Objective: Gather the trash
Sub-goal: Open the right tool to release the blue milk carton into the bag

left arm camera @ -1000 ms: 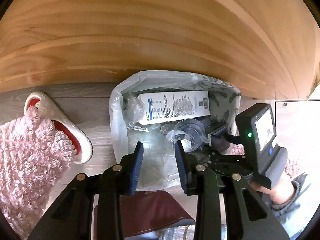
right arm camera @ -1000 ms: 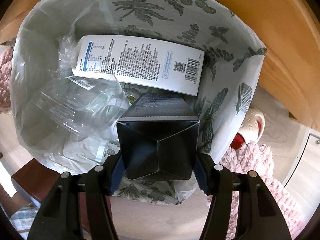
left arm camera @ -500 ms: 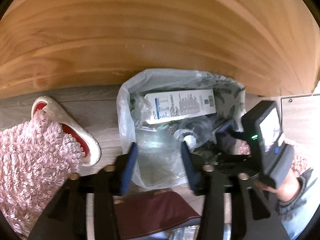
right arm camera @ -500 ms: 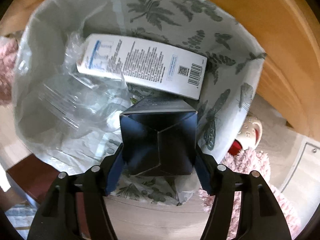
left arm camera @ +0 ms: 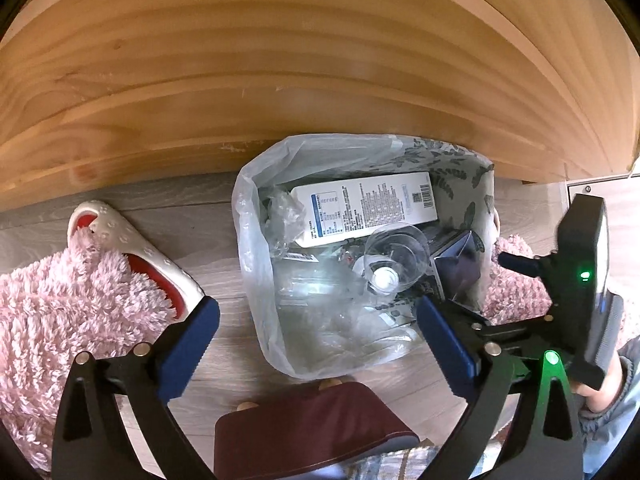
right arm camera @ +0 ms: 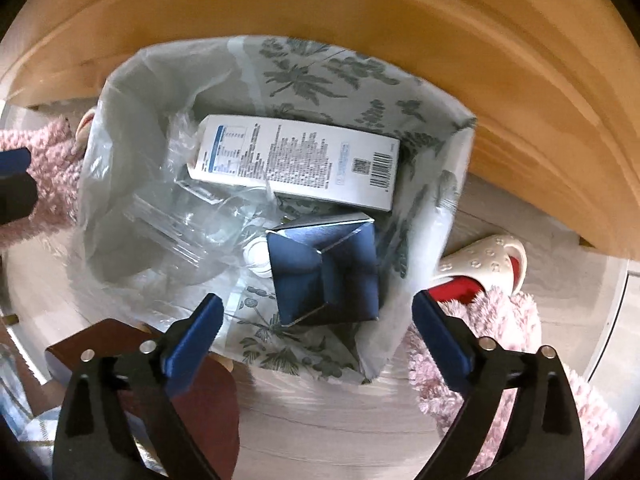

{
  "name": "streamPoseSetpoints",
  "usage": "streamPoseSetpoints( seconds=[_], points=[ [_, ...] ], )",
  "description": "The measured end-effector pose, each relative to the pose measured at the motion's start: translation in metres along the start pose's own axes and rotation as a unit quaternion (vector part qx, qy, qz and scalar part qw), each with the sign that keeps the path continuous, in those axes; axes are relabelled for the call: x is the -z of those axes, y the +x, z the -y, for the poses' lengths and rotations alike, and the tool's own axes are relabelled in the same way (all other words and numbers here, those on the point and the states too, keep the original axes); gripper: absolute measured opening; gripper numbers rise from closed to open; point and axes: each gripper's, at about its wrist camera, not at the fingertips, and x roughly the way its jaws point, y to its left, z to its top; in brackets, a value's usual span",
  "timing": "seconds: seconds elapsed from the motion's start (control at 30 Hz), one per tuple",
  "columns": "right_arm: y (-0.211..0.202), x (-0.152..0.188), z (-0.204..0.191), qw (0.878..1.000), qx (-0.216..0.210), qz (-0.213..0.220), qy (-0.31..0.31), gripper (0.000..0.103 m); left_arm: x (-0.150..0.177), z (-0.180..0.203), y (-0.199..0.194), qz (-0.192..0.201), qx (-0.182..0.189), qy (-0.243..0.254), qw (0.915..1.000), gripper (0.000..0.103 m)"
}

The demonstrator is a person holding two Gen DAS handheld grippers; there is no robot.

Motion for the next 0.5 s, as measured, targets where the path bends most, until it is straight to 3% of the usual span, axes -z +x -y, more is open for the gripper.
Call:
streamPoseSetpoints(
  seconds=[0.33,0.5],
  points=[
    [-0.041,0.011,0.031,0.996,-0.006,0.039,0.082,0.094,-0.003,0.003,-0.007,0.013,-0.001,0.008,0.9999,0.096],
    [-0.076,0.016,0.032,0.993,0.028,0.082,0.077,0.094,-0.001,0.002,-0.019,0.032,0.01,0.0,0.9994,0.096]
  ],
)
